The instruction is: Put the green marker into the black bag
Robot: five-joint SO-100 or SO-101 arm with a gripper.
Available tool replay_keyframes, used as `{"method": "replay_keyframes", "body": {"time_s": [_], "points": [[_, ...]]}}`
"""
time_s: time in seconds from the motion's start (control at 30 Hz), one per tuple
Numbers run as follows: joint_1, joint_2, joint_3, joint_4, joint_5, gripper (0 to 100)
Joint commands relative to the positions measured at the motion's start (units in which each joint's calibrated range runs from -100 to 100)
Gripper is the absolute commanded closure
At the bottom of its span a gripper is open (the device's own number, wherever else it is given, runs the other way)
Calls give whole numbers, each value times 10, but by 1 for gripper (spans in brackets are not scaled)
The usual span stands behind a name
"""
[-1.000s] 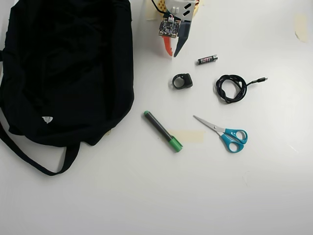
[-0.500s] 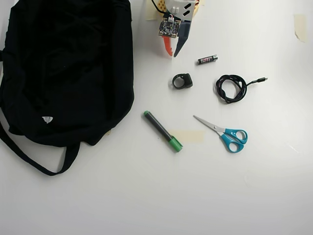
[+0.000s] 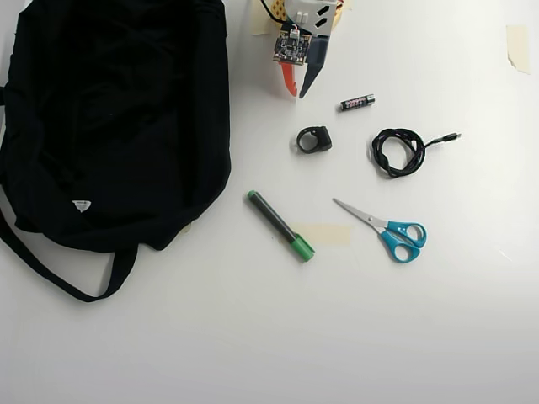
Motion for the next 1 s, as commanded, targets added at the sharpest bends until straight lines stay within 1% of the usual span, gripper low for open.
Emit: {"method": "replay_keyframes", "body": {"time_s": [0.0, 0.97], "points": [[-3, -9, 8, 22, 0, 98], [-3, -9, 8, 21, -4, 98]]}}
